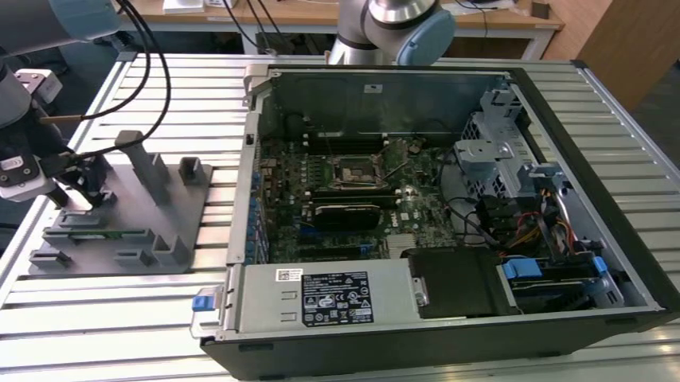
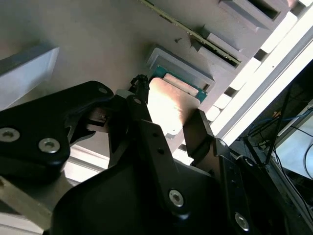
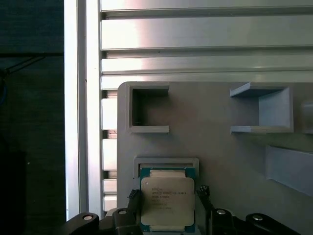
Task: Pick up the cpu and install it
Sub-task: 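Pick up the cpu and move it towards the insertion slot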
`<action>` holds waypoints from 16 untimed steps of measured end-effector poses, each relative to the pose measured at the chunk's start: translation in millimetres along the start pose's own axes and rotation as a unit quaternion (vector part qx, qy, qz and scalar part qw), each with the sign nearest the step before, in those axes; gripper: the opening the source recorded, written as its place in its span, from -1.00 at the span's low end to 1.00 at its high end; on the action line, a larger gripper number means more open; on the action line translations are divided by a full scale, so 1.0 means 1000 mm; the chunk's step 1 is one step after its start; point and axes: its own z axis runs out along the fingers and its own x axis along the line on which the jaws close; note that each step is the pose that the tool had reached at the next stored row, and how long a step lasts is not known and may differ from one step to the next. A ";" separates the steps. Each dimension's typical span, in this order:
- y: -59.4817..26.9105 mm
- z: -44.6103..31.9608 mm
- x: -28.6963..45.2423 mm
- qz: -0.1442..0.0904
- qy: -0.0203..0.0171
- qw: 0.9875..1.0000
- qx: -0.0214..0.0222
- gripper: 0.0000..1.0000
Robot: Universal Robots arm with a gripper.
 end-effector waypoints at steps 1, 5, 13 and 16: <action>0.0000 0.0000 0.0000 0.000 0.000 1.000 0.000 0.06; 0.0000 -0.0007 0.0001 0.000 0.000 1.000 0.000 0.06; 0.0003 -0.0080 0.0002 0.000 0.000 1.000 0.000 0.06; 0.0004 -0.0110 0.0002 0.000 0.000 1.000 0.000 0.06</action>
